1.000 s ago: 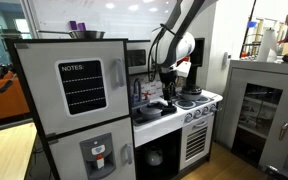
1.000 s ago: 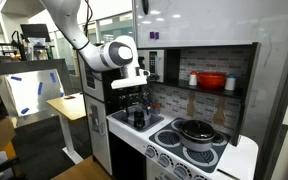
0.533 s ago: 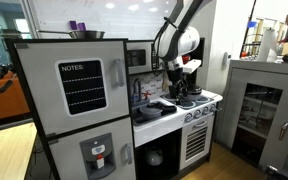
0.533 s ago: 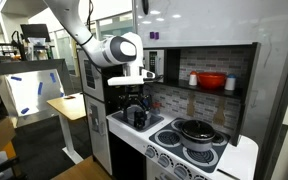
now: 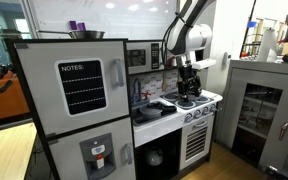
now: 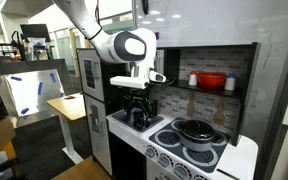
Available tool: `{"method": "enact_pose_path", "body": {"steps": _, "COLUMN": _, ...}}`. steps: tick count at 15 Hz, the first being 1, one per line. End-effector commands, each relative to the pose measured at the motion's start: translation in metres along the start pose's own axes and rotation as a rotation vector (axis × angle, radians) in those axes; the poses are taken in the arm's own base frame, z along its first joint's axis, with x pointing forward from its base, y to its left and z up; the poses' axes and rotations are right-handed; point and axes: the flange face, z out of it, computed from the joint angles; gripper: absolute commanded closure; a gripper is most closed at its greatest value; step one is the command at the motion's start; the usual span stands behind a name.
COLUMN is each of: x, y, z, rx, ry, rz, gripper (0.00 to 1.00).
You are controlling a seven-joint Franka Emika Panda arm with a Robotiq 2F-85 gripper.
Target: Put the grey pot inside the sink
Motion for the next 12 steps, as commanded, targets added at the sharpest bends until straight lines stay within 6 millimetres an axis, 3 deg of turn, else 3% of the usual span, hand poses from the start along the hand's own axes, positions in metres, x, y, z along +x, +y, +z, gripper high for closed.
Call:
{"method": "enact_pose_path", "body": {"steps": 1, "x": -0.022, "y": 0.009, "z": -0.006, "rx": 0.048, "ry": 0.043, "rz": 0.074, "gripper": 0.0}}
{"method": "enact_pose_path", "body": {"steps": 11, "x": -0.108, "y": 0.028, "z": 0.004, "rx": 0.111, "ry": 0.187, "rz": 0.211, "gripper": 0.0}}
{"method": "enact_pose_path", "body": {"steps": 12, "x": -0.093, "y": 0.031, "z": 0.007, "rx": 0.1, "ry": 0.135, "rz": 0.203, "gripper": 0.0}}
